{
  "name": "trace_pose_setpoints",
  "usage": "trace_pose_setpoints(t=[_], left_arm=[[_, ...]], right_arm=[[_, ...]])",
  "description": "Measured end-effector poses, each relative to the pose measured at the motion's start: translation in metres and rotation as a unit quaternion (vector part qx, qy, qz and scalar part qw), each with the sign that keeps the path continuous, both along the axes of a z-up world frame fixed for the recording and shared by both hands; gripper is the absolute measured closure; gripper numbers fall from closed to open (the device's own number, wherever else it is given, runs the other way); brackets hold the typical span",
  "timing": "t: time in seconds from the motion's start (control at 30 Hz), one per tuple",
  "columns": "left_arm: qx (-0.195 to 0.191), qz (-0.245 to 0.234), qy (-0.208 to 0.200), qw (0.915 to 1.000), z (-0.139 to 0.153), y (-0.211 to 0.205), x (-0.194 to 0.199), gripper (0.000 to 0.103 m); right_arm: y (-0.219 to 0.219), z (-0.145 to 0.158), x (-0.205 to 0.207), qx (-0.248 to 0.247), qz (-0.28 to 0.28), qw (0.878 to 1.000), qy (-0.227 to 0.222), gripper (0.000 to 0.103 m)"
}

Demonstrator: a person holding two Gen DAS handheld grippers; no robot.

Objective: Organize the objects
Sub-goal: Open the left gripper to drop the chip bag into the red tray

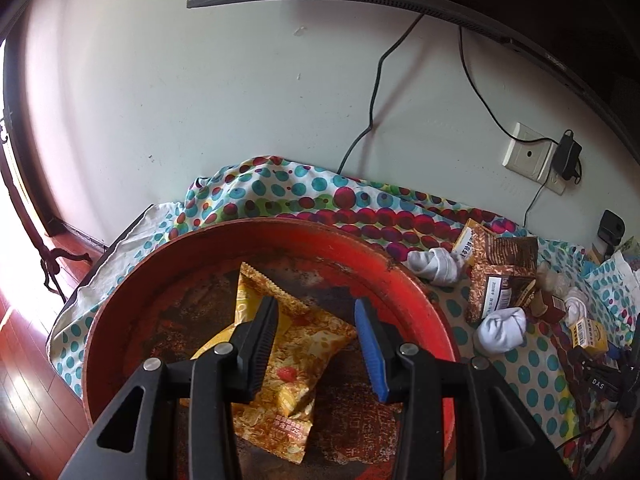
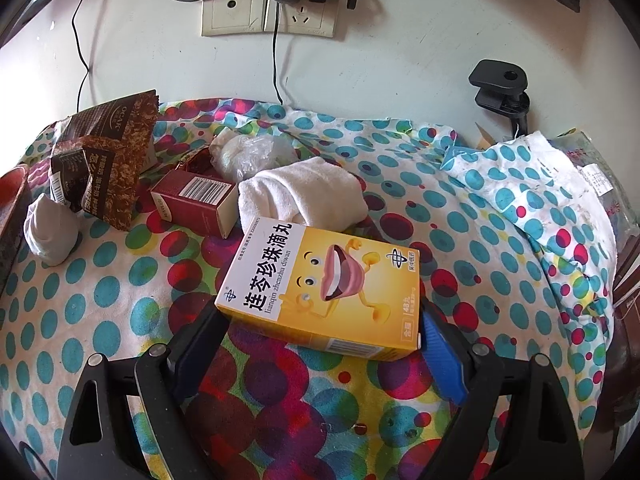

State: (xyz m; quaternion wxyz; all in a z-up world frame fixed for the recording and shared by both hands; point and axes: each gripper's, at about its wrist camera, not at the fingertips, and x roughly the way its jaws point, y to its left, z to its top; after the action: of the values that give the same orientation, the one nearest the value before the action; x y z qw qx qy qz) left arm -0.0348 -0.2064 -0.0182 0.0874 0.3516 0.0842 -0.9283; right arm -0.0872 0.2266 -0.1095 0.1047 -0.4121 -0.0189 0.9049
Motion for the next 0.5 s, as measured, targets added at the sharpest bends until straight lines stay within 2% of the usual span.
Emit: trace_pose_setpoints(t=[0.2, 0.3, 0.4, 0.5], left_arm=[[0.002, -0.037, 0.040, 0.9985, 0.009, 0.023, 0.011, 0.062], [-0.018, -0.051, 0.053, 0.9972, 0.017, 0.026, 0.017, 0.062], [-0.045, -0.061, 0.060, 0.9953, 0.023, 0.023, 0.022, 0.062], [-0.035, -0.060, 0.066, 0.9954, 0.026, 0.009, 0.026, 0.061]], right_arm=[[0.005, 0.015, 0.012, 0.004, -0.003, 0.999, 0.050, 0.015], [0.007, 0.020, 0.016, 0.001, 0.003, 0.998, 0.069, 0.015], [0.003, 0.021, 0.016, -0.003, 0.011, 0.998, 0.068, 0.015], [-0.002, 0.030, 0.014, -0.017, 0.018, 0.997, 0.071, 0.015]])
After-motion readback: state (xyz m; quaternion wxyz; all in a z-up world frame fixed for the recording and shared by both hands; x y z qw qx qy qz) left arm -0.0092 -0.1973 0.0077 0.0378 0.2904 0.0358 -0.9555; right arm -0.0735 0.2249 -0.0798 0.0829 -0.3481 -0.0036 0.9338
